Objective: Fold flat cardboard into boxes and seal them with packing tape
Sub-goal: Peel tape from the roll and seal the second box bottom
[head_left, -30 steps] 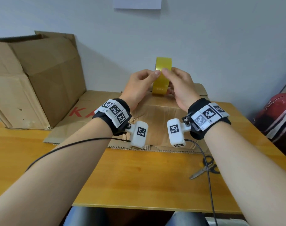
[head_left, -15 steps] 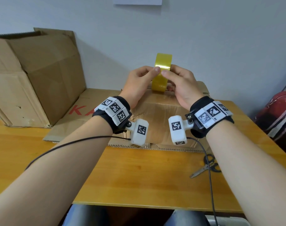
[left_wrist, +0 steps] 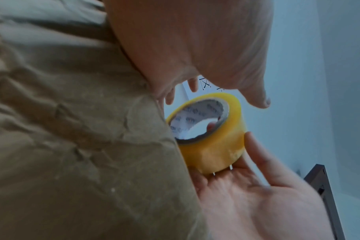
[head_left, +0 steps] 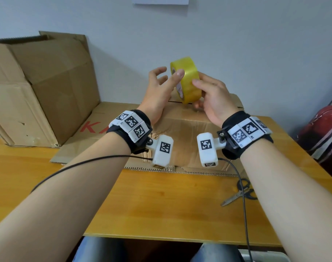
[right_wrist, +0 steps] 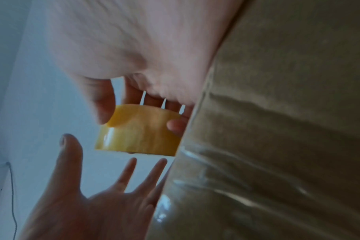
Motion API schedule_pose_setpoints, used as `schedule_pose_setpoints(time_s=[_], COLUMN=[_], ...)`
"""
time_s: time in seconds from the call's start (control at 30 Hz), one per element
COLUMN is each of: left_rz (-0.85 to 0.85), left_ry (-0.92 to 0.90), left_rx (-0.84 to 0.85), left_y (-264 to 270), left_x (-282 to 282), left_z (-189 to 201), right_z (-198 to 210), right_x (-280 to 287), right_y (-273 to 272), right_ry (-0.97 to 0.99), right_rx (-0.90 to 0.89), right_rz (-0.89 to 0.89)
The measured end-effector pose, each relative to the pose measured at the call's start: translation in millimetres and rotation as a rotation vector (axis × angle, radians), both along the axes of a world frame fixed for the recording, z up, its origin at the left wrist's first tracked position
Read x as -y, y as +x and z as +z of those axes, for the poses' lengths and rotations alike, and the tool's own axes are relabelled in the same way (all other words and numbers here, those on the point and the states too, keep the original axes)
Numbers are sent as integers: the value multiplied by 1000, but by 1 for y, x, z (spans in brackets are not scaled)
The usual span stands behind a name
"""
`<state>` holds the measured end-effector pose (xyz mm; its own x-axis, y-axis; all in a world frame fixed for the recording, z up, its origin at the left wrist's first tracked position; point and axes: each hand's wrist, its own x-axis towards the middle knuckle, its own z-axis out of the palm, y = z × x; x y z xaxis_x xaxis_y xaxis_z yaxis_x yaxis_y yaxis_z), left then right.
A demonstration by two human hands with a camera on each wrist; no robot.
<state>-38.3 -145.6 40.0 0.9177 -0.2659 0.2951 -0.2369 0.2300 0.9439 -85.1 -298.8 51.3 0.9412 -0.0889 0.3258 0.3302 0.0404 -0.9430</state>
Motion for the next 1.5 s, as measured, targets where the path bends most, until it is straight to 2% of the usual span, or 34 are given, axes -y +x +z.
schedule_pose_setpoints(time_s=[0.13, 0.57, 1.5], left_rz=[-47, 11, 64], left_ry=[-36, 43, 126], left_rx=[30, 48, 71], left_y=[3, 6, 8], left_x=[0, 4, 6], left_z=[-3, -4, -6], right_z=[-1, 0, -2], right_x=[-1, -1, 3], right_y=[2, 7, 12], right_ry=[-57, 84, 139], right_rx=[32, -14, -54], right_rz=[-23, -191, -199])
